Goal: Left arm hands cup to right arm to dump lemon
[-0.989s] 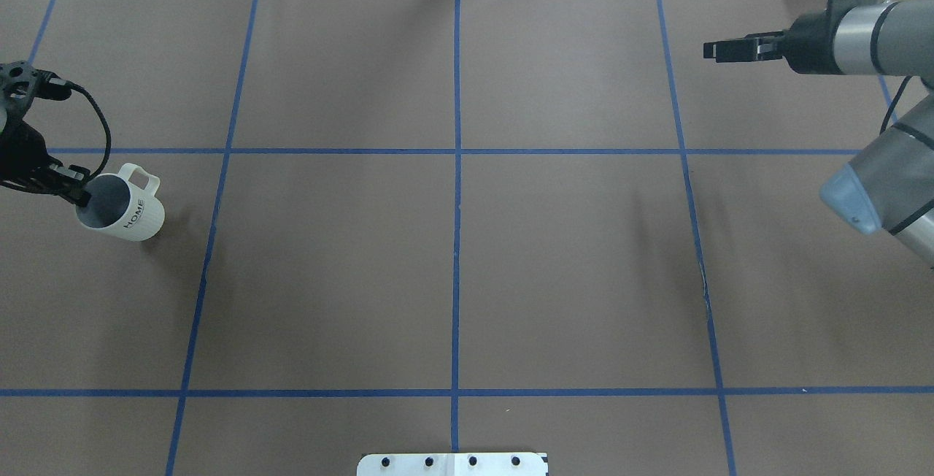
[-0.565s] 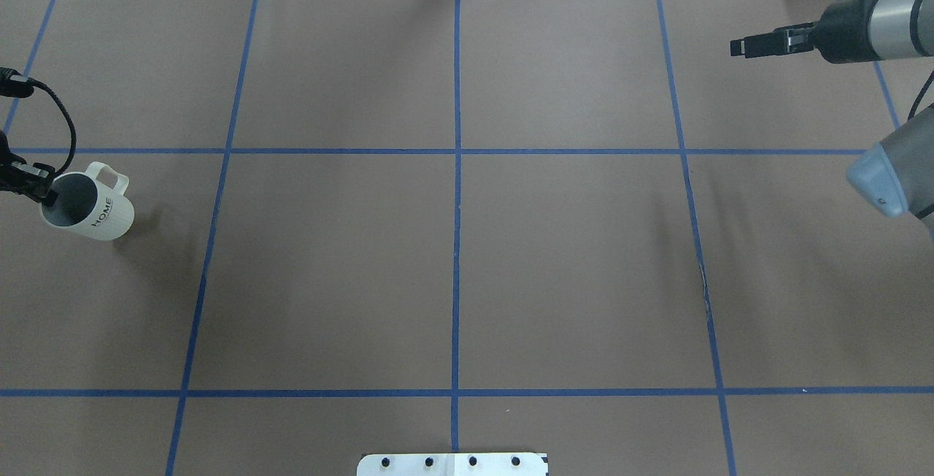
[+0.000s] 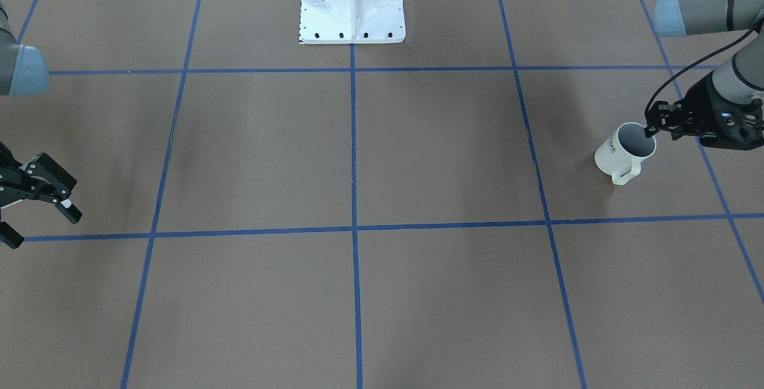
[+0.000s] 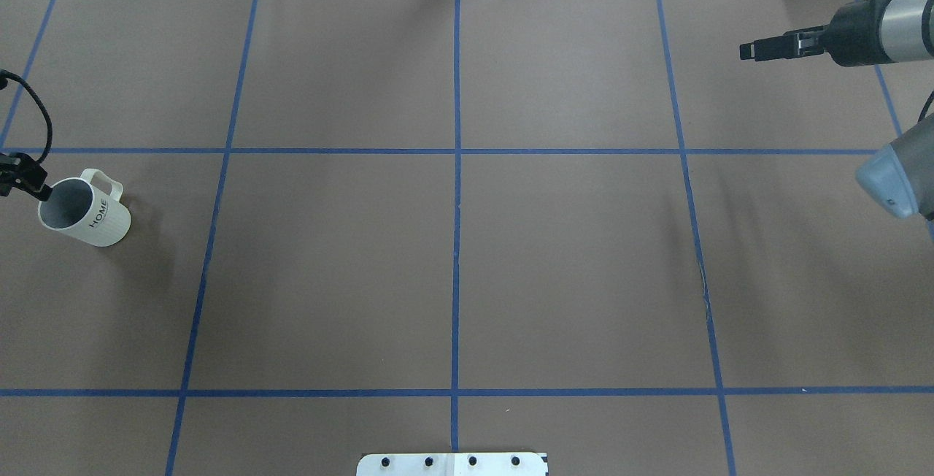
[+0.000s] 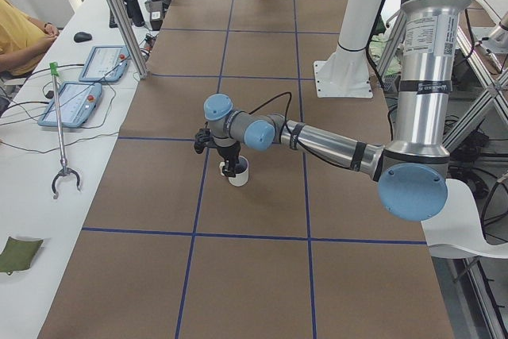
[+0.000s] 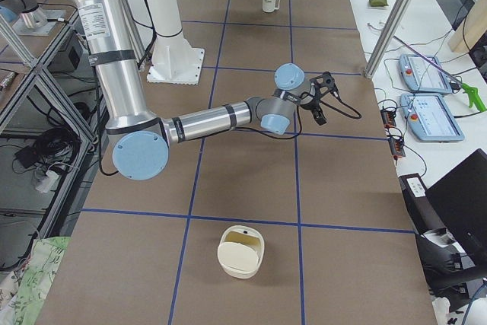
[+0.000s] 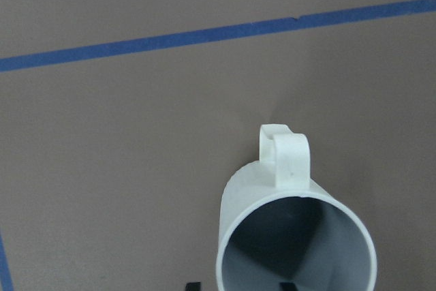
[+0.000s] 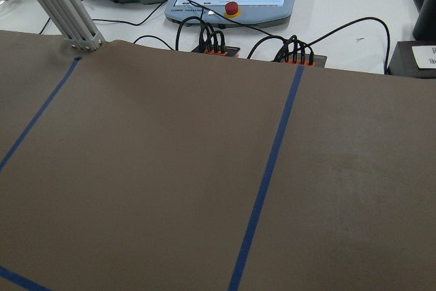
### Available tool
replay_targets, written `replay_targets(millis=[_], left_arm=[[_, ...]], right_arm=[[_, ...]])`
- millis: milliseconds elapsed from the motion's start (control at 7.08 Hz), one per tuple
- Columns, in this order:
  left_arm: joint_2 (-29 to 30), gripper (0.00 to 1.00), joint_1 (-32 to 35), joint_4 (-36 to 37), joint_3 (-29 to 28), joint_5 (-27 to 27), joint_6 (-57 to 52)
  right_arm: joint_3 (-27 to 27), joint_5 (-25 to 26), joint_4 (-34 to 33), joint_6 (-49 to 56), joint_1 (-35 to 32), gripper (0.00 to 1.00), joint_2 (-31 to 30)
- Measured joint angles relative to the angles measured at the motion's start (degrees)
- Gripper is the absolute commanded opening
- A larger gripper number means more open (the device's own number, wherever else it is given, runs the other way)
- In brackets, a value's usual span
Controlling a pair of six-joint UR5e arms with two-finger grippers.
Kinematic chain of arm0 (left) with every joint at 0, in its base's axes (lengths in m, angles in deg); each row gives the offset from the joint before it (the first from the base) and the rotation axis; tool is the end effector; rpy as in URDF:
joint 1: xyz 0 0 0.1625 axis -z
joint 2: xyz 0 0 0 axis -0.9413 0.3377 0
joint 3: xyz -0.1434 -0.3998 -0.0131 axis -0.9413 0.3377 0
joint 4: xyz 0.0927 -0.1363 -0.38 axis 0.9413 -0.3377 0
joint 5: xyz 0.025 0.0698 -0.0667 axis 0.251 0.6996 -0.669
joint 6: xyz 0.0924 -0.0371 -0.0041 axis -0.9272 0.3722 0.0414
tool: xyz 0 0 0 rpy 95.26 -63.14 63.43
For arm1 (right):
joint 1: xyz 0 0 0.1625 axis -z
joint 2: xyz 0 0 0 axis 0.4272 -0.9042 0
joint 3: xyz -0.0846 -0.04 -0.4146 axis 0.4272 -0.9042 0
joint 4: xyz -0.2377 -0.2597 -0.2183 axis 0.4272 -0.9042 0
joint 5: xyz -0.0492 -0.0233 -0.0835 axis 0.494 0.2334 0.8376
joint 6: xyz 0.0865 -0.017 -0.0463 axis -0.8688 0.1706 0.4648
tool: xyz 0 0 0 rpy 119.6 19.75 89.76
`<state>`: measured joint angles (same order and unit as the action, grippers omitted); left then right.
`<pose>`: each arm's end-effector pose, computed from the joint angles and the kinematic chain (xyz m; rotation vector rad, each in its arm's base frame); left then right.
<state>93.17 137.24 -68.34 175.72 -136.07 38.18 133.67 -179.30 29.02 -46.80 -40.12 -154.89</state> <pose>0.1394 -0.4954 0.5339 0.0050 0.8071 0.1274 -0.1725 -0.5740 0.4384 0.6409 -1.0091 -0.0188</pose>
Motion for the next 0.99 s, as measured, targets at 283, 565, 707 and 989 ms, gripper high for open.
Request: replay_targets(millis=[283,565,707,989], left_arm=[[0.3,1.0,5.6,0.3,-0.9,-2.4,-5.0],[0.8,1.0,9.9,0.3,-3.5,-2.9,-9.3],[1.0,1.0,11.8,0.4,-4.8,-3.0,-10.9],[2.2,1.0,14.3,2.2,-7.6,-5.1,-12.7]], right_arm=[[0.1,-4.9,-5.0,5.2,-3.7,1.0,-0.7],[0.2,-8.9,-15.0,18.8,-9.0,1.0,-2.2],[0.2,-11.1,-20.6,26.5,-12.2,1.0,-3.1],[0.7,-15.1,-26.1,35.7,-17.4,1.0,-7.3]])
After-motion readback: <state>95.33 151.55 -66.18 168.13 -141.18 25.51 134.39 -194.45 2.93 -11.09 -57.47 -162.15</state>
